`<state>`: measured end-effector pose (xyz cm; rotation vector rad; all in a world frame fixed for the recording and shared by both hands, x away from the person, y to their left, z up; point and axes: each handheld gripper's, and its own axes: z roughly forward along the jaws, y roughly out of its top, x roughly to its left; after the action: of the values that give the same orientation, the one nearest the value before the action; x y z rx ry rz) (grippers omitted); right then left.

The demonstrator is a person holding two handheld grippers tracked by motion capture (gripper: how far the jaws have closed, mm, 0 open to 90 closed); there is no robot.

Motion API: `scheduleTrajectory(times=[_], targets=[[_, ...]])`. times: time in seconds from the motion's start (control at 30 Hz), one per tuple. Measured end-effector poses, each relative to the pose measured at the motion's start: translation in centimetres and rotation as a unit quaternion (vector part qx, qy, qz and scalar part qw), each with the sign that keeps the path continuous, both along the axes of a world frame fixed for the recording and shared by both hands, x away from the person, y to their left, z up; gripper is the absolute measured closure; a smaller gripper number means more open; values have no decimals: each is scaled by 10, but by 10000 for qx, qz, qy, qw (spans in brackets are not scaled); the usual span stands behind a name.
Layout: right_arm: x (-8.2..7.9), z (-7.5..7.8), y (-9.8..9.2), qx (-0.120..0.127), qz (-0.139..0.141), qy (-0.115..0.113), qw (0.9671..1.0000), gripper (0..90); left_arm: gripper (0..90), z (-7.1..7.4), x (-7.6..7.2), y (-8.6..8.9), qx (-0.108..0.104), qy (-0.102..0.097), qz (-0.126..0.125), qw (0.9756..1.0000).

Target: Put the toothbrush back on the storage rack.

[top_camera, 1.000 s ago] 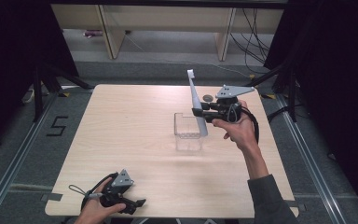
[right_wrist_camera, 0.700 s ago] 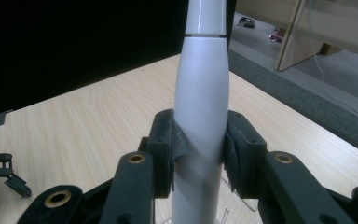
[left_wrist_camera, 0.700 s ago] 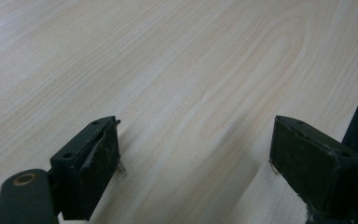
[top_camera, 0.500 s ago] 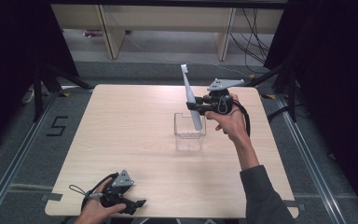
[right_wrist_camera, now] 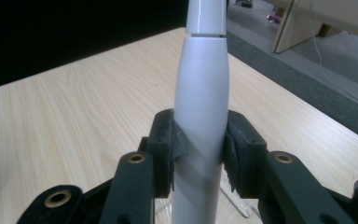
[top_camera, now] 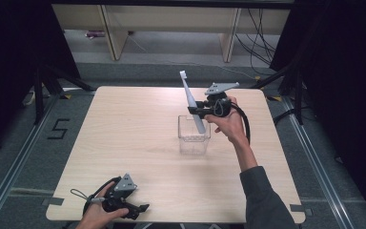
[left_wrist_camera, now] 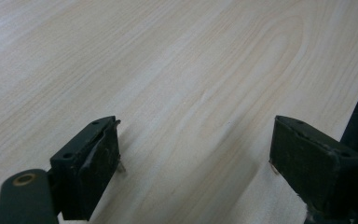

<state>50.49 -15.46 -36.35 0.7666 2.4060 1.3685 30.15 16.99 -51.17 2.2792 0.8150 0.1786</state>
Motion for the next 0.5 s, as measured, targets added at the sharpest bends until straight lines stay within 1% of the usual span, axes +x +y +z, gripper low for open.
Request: scheduleTrajectory(times=[0.03, 0.07, 0.1, 0.17, 0.2, 0.23, 0.27, 0.3, 0.33, 0.37, 0.4, 0.43, 0.47, 0.5], targets=[[0, -1, 1, -38, 2, 0, 10000, 663, 152, 0, 0, 0, 5, -3, -7, 10000], [1, -3, 2, -88, -18, -94, 9999, 663, 152, 0, 0, 0, 21, -10, -20, 10000], [1, -4, 3, -133, 16, -42, 9999, 663, 151, 0, 0, 0, 8, -14, -12, 10000], [0, -9, 5, -131, -4, 74, 9999, 663, 152, 1, 0, 1, -11, -3, 5, 10000], [2, -12, 5, -202, 4, -26, 9998, 663, 152, 1, 0, 1, -12, 1, 0, 10000], [2, -14, 6, -188, 10, 12, 9998, 663, 152, 0, 0, 1, -5, 2, -4, 10000], [3, -17, 5, -254, 15, 76, 9996, 662, 152, 0, 0, 0, -2, -1, -8, 10000], [2, -19, 6, -214, -21, 97, 9997, 663, 152, 0, 0, 0, -5, 1, -7, 10000], [2, -20, 5, -288, -10, 158, 9995, 662, 152, 0, 0, 0, -2, 4, -9, 10000], [3, -22, 6, -275, -46, 155, 9995, 662, 152, 0, 0, 0, 2, 1, -7, 10000], [3, -23, 6, -332, -8, 154, 9993, 662, 152, 0, 0, 0, 2, -1, -6, 10000], [4, -25, 6, -321, -8, 56, 9995, 663, 151, 0, 0, 0, 3, -2, 0, 10000], [4, -26, 5, -357, 11, 124, 9993, 662, 152, 1, 0, 0, 16, 9, 4, 10000], [4, -27, 5, -377, -7, 141, 9992, 662, 152, 0, 0, 0, -8, -17, 18, 10000]])
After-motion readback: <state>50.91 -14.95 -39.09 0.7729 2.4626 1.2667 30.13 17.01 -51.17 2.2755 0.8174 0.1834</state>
